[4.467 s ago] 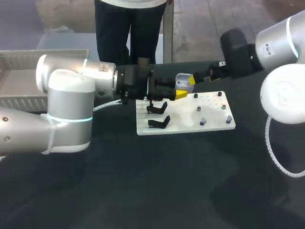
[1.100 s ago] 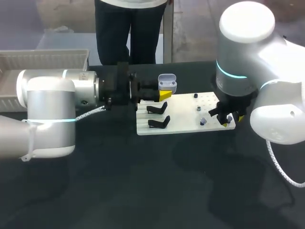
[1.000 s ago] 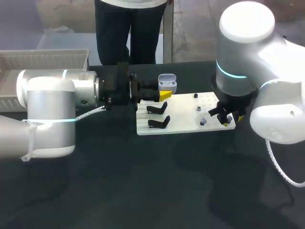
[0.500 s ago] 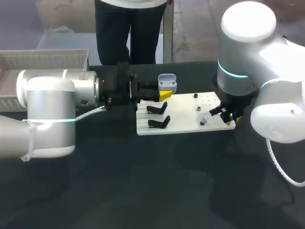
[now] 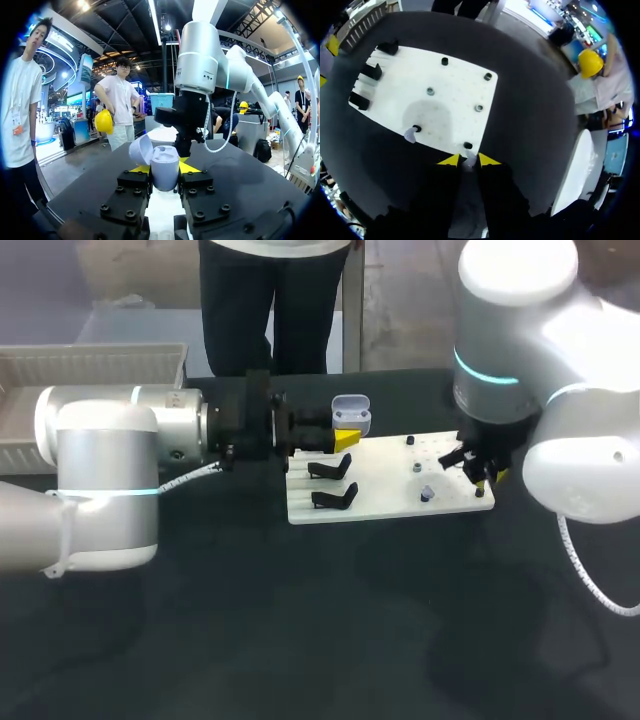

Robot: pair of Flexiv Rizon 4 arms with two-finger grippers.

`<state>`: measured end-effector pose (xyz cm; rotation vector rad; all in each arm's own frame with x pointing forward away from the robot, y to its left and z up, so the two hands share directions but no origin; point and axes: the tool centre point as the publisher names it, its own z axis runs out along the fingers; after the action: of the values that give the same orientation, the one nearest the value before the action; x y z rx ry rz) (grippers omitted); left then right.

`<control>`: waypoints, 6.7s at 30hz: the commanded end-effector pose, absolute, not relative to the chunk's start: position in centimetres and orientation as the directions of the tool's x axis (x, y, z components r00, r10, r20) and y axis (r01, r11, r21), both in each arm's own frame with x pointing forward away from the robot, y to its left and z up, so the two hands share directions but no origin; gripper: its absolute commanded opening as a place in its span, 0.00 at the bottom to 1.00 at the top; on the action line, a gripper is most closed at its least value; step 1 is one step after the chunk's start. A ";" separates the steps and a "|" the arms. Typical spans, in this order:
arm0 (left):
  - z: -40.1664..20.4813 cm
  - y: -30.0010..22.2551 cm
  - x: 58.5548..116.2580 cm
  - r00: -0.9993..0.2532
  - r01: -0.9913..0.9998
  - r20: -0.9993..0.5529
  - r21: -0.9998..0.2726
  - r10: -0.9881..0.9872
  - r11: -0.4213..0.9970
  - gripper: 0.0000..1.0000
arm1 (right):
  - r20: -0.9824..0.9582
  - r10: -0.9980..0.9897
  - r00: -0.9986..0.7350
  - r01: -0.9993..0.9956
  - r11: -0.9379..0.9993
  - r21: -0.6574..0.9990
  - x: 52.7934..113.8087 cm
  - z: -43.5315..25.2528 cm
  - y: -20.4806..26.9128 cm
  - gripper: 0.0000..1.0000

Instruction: Pick up each earbud case from the left stands, insert the matching earbuds, close the lid, and place the case in the box.

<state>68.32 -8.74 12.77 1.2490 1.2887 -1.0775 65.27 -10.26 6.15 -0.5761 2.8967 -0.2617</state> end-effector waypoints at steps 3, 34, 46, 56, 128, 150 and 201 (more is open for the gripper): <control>12.7 -8.8 68.1 0.040 0.996 -0.994 0.047 0.100 0.077 0.00 | -0.110 -0.404 -0.908 -0.378 0.903 -0.203 63.5 11.3 -8.8 0.00; 12.7 -8.8 68.1 0.040 0.996 -0.994 0.047 0.100 0.077 0.00 | -0.122 -0.427 -0.896 -0.410 0.901 -0.141 61.8 17.1 -4.1 0.00; 12.7 -8.8 68.1 0.040 0.996 -0.994 0.047 0.100 0.077 0.00 | -0.068 0.169 -0.983 0.170 0.985 -0.010 61.4 18.5 -1.9 0.00; 12.7 -8.8 68.1 0.040 0.996 -0.994 0.047 0.100 0.077 0.00 | -0.003 0.538 -0.843 0.538 0.843 -0.014 60.9 19.3 -0.1 0.00; 12.7 -8.8 68.1 0.040 0.996 -0.994 0.047 0.100 0.077 0.00 | -0.139 0.473 -0.870 0.486 0.869 -0.086 66.3 19.6 7.5 0.00; 12.7 -8.8 68.1 0.040 0.996 -0.994 0.047 0.100 0.077 0.00 | -0.120 0.455 -0.882 0.467 0.878 -0.105 67.4 17.9 7.7 0.00; 12.7 -8.8 68.1 0.040 0.996 -0.994 0.047 0.100 0.077 0.00 | -0.107 0.457 -0.883 0.467 0.876 -0.119 67.9 17.0 7.7 0.00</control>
<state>68.33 -8.71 12.77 1.2489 1.2894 -1.0775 67.58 7.59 17.08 0.7299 2.9653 -0.2107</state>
